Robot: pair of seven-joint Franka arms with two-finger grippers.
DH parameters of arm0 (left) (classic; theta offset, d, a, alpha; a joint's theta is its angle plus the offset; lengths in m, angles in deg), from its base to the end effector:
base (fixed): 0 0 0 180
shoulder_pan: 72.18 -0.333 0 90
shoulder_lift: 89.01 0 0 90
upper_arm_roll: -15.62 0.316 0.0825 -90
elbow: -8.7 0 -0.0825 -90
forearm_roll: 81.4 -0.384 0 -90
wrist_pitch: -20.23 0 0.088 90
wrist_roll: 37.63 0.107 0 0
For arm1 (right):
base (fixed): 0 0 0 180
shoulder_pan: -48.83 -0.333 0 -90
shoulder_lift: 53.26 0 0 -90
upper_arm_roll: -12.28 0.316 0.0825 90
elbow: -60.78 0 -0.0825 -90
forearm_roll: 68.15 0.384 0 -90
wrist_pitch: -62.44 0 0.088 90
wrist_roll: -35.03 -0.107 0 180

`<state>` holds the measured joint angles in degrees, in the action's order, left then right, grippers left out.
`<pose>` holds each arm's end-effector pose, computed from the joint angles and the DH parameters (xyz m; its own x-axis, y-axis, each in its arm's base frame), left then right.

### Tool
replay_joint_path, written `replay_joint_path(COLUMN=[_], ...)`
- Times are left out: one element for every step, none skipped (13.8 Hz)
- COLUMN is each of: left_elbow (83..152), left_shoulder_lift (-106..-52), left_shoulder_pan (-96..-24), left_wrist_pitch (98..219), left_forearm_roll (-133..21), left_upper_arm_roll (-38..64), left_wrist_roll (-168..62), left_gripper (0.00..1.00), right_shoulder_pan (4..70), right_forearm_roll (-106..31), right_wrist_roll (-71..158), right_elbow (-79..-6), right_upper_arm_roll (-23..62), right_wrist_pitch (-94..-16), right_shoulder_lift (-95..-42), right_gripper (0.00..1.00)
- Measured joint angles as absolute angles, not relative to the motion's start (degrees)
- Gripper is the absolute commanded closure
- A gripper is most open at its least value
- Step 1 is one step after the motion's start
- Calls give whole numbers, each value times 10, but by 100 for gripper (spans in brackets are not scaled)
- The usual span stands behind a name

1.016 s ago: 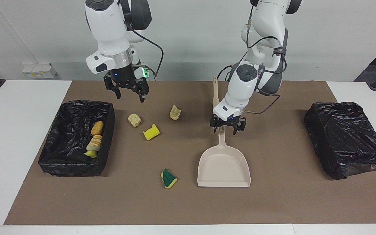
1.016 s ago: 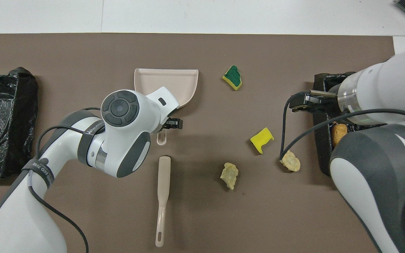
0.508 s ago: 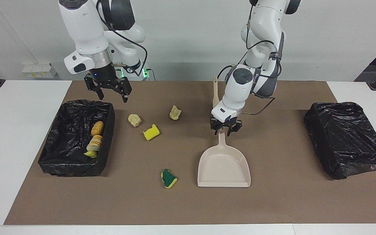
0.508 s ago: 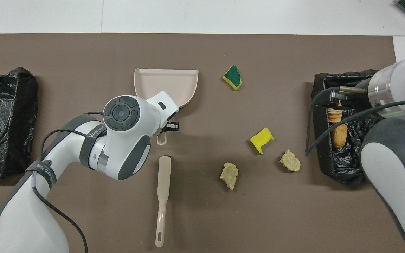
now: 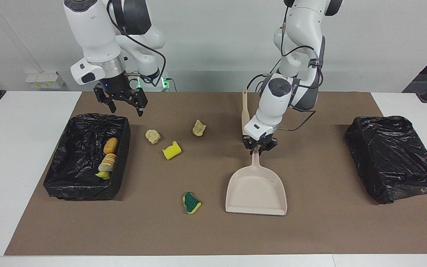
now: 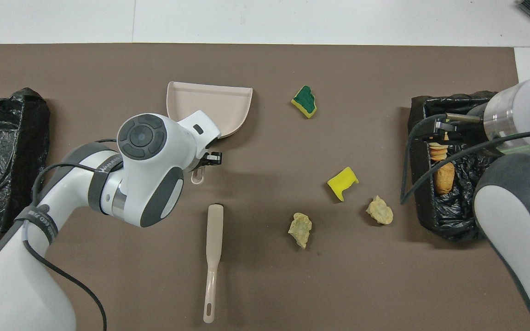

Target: Sweep and dump trash in bin

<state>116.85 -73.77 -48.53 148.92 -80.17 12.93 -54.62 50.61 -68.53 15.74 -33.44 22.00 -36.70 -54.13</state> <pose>0.5616 -0.2770 0.3755 0.9862 -0.1451 0.0795 -0.1498 -0.9871 0.0559 0.5671 0.0778 0.5954 0.9782 -0.1963 0.0682 -0.1954 -0.9805 -0.0196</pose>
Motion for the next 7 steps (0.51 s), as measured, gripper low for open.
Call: replay_joint_path(left_elbow=[1150,1130,1113,1100,1091,1083,1078], left_shoulder_lift=[-738,-738,-738,-737,-736,-732,-727], left_shoulder_pan=[-502,-522,-543,-563,-582,-601,-620], left_wrist_pitch=[1460,1429,1402,1382,1368,1360,1357], left_forearm_roll=[-802,-802,-802,-802,-802,-802,-802], left_upper_arm_roll=[130,131,132,132,133,133,134], left_wrist_roll=[-513,-473,-434,-399,-367,-330,-286], left_gripper=[100,100,100,100,100,100,100], right_shoulder_pan=[506,504,495,478,454,424,386], right_forearm_roll=[-685,-685,-684,-683,-681,-676,-668], right_wrist_roll=[157,157,157,153,136,108,72], right_elbow=[-334,-334,-335,-337,-342,-352,-363], right_upper_arm_roll=[221,223,226,227,228,229,231], right_wrist_pitch=[-363,-356,-345,-337,-331,-331,-331], right_shoulder_lift=[-541,-541,-539,-536,-533,-529,-526], right_gripper=[0,0,0,0,0,0,0])
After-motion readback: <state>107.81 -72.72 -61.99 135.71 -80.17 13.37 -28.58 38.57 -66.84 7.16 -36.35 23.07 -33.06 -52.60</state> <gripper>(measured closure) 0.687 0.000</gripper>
